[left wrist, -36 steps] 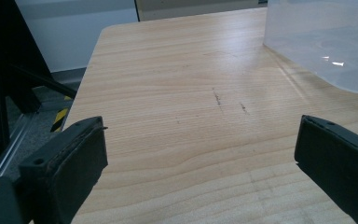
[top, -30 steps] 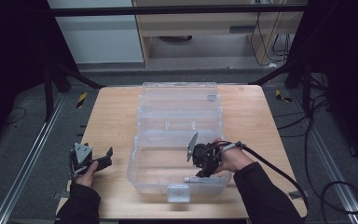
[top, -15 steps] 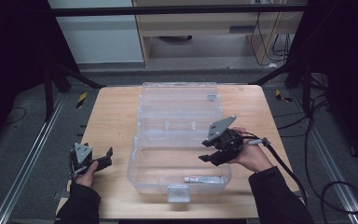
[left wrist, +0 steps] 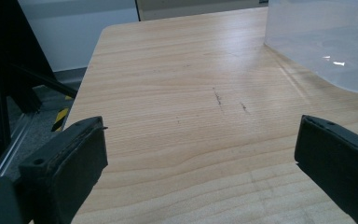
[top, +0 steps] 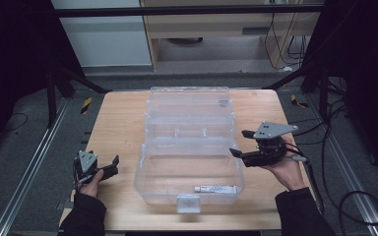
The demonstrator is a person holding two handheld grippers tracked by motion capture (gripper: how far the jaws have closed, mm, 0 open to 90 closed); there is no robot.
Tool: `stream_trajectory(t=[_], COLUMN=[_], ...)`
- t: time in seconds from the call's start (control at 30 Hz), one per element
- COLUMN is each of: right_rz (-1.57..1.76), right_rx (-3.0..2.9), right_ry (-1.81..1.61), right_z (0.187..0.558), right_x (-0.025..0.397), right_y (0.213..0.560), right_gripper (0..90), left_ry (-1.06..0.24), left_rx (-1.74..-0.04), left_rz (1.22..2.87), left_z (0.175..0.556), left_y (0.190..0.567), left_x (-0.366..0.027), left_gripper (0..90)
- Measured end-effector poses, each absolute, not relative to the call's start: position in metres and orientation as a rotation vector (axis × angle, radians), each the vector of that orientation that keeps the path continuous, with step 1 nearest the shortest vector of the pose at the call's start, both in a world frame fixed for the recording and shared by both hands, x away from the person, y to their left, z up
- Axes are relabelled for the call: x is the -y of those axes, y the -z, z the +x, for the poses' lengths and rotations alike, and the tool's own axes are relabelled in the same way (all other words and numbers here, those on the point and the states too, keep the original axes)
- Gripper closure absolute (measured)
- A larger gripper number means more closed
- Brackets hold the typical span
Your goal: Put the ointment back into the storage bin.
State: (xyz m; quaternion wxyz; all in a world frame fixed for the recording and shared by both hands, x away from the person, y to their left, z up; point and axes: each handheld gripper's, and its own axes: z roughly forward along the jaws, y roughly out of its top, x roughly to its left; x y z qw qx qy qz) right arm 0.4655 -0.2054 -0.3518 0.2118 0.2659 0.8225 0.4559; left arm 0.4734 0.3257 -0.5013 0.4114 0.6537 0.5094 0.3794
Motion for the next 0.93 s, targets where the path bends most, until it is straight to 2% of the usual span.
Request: stream_trajectory(t=[0.37,0.93], right_rz=[1.043,1.393], right_rx=[-2.036,-1.75], right_ry=[-1.313,-1.283], right_z=[0.466,0.474], right_x=[0.248,0.31], right_y=[0.382,0.436], right_gripper=[20.1,15.5], left_ry=[-0.954,-0.951], left_rx=[-1.286,-1.287], left_rz=[1.64,1.637], left_z=[0.473,0.473], left_y=[0.501,0.501], left_x=[-0.326,-0.327], left_gripper=[1.8,1.8])
